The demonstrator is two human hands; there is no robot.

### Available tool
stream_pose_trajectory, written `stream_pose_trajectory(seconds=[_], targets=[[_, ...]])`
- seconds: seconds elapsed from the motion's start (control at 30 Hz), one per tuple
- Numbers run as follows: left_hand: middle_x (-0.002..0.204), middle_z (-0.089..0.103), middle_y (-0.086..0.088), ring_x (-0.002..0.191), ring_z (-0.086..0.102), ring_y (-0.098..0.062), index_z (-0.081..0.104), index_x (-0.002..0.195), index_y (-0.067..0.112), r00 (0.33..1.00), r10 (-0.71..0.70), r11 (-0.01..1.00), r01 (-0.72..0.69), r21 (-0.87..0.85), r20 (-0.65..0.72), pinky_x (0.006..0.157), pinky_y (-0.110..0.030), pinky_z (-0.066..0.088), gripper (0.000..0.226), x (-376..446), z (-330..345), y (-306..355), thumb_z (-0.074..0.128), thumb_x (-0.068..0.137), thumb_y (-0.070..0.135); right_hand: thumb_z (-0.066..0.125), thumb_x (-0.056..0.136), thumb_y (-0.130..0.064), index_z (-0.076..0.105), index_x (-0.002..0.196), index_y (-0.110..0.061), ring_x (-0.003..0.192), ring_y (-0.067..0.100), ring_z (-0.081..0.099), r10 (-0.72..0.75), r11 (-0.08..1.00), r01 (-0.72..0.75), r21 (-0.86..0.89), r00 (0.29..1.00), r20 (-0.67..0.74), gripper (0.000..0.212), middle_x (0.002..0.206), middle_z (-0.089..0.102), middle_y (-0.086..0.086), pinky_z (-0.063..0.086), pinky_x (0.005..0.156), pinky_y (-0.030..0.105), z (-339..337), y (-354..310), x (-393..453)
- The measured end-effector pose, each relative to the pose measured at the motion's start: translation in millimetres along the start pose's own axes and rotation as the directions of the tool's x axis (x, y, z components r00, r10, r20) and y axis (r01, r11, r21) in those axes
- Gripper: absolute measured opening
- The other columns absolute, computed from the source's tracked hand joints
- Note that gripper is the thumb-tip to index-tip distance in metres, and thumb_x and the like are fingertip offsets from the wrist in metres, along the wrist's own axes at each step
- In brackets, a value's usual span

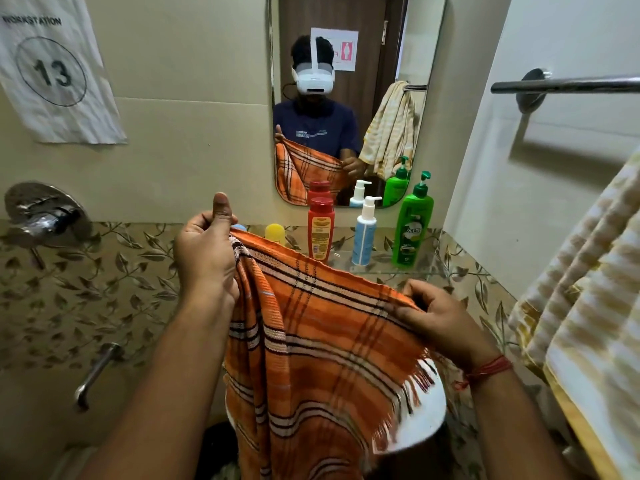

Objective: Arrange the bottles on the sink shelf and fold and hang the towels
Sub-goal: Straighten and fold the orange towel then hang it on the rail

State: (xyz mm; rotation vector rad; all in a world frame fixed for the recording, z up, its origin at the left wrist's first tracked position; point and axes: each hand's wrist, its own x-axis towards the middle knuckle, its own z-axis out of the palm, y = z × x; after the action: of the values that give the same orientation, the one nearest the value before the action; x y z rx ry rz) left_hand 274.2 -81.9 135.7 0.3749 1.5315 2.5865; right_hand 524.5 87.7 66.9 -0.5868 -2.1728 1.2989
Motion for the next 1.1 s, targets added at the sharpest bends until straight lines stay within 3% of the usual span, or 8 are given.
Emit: stream_pose_trajectory(seconds=[0.07, 0.13, 0.23, 0.33, 0.73, 0.9, 1.0, 1.1], targets=[[0.062, 0.064, 0.009, 0.056, 0.059, -0.008, 0.061, 0.07, 0.02, 0.999, 0.017, 1.0, -0.017, 0.017, -0.044, 0.057, -0.027, 0.054, 0.037, 1, -1, 0, 0.071, 0.082, 0.053, 0.079, 0.074, -0.025, 0.052, 0.075, -0.017, 0.067, 0.02, 0.055, 0.048, 0.949, -0.035, 0.312, 0.998, -0.035, 0.028, 0.075, 0.055, 0.006, 0.049, 0.058, 0.031, 2, 0, -1], [0.063, 0.063, 0.008, 0.055, 0.056, -0.007, 0.06, 0.067, 0.021, 0.997, 0.04, 0.999, -0.038, 0.031, -0.066, 0.059, -0.027, 0.051, 0.038, 4, -4, 0, 0.071, 0.084, 0.053, 0.083, 0.071, -0.02, 0.054, 0.078, -0.017, 0.073, 0.022, 0.063, 0.065, 0.786, -0.036, 0.617, 0.998, -0.025, 0.03, 0.081, 0.062, 0.009, 0.057, 0.064, 0.035, 0, 1, -1], [0.066, 0.062, 0.008, 0.052, 0.054, -0.005, 0.058, 0.067, 0.021, 0.993, 0.064, 0.998, -0.061, 0.035, -0.097, 0.057, -0.024, 0.051, 0.038, 7, -7, 4, 0.07, 0.085, 0.052, 0.082, 0.074, -0.017, 0.06, 0.086, -0.015, 0.084, 0.025, 0.069, 0.056, 0.653, 0.015, 0.757, 0.996, -0.068, 0.024, 0.092, 0.069, 0.014, 0.061, 0.073, 0.039, -3, 2, -1], [0.068, 0.063, 0.008, 0.054, 0.054, -0.005, 0.059, 0.068, 0.021, 0.991, 0.08, 0.996, -0.074, 0.056, -0.11, 0.056, -0.024, 0.051, 0.037, 6, -8, 4, 0.07, 0.086, 0.052, 0.066, 0.083, -0.015, 0.065, 0.091, -0.014, 0.086, 0.025, 0.071, 0.109, 0.648, 0.064, 0.759, 0.978, -0.175, 0.008, 0.094, 0.071, 0.015, 0.062, 0.075, 0.04, 1, -3, 0], [0.066, 0.064, 0.007, 0.052, 0.058, -0.002, 0.062, 0.069, 0.02, 0.994, 0.077, 0.995, -0.072, 0.07, -0.08, 0.051, -0.02, 0.05, 0.036, 2, -10, 4, 0.069, 0.084, 0.052, 0.065, 0.09, -0.02, 0.062, 0.124, 0.001, 0.104, 0.038, 0.069, 0.309, 0.589, 0.167, 0.791, 0.858, -0.411, 0.04, 0.116, 0.069, 0.024, 0.056, 0.085, 0.057, -5, -18, 3], [0.065, 0.064, 0.009, 0.05, 0.058, 0.0, 0.062, 0.069, 0.021, 0.993, 0.076, 0.995, -0.069, 0.076, -0.088, 0.052, -0.021, 0.05, 0.035, -2, -11, 5, 0.069, 0.086, 0.051, 0.073, 0.087, -0.026, 0.074, 0.09, -0.023, 0.094, 0.028, 0.072, 0.176, 0.925, 0.096, 0.368, 0.749, -0.638, 0.004, 0.096, 0.076, 0.004, 0.058, 0.085, 0.051, -9, -11, 0], [0.067, 0.066, 0.01, 0.054, 0.059, -0.002, 0.063, 0.073, 0.022, 0.997, 0.063, 0.99, -0.055, 0.131, -0.053, 0.054, -0.022, 0.05, 0.033, -3, -11, 3, 0.067, 0.086, 0.053, 0.071, 0.089, -0.023, 0.074, 0.09, -0.022, 0.09, 0.031, 0.072, 0.186, 0.924, 0.055, 0.379, 0.801, -0.569, 0.004, 0.091, 0.076, 0.006, 0.06, 0.078, 0.046, -10, -11, -3], [0.084, 0.07, 0.005, 0.077, 0.066, -0.013, 0.066, 0.09, 0.023, 0.989, 0.093, 0.919, -0.13, 0.372, 0.114, 0.065, -0.03, 0.051, 0.033, -8, -7, -4, 0.06, 0.09, 0.055, 0.064, 0.093, -0.013, 0.071, 0.096, -0.011, 0.082, 0.03, 0.07, 0.211, 0.881, 0.071, 0.468, 0.825, -0.524, 0.007, 0.085, 0.074, 0.01, 0.058, 0.067, 0.035, -2, -29, -4]])
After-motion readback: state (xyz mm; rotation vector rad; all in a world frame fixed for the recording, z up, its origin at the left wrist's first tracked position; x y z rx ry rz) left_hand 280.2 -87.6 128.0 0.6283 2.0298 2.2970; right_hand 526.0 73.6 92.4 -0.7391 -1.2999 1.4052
